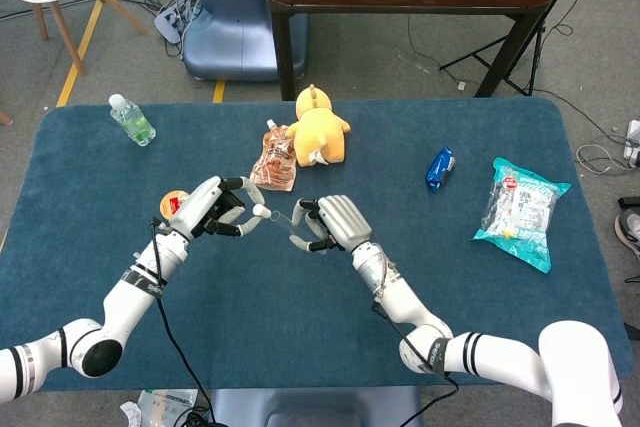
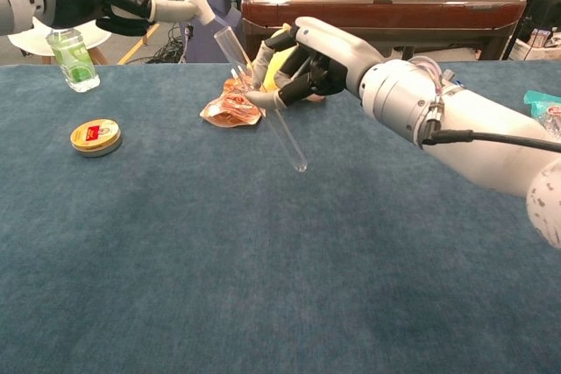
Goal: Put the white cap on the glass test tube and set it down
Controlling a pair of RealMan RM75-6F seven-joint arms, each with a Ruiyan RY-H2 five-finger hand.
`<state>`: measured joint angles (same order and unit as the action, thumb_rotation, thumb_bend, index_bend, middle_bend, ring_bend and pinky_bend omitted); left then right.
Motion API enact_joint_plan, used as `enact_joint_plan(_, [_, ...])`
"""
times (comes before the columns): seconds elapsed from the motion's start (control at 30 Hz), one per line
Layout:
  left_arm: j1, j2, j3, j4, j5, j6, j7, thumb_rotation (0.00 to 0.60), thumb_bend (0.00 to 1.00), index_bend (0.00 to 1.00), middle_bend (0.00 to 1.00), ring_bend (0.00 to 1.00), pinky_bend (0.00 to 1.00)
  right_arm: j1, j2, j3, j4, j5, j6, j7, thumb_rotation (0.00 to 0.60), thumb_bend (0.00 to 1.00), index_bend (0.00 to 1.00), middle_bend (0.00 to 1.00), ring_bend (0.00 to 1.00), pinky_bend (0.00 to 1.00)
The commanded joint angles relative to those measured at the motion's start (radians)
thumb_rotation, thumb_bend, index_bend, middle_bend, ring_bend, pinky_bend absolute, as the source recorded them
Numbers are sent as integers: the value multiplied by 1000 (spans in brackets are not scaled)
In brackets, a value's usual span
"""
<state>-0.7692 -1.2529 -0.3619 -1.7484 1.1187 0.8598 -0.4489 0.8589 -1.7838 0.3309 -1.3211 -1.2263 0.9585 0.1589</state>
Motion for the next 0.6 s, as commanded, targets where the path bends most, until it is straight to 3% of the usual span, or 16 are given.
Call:
enact_joint_plan(0.03, [-5, -5, 1, 2, -2, -3, 6, 600, 320, 535, 1000, 1000, 1000, 0, 1, 0, -2, -1, -2, 1, 600, 648, 652, 882, 1000, 1000])
enact_joint_plan(0.6, [-19, -19, 2, 8, -14, -16, 23, 600, 320, 535, 1000, 1000, 1000, 6, 4, -1, -11, -1, -11, 4, 600, 647, 651, 882, 1000, 1000])
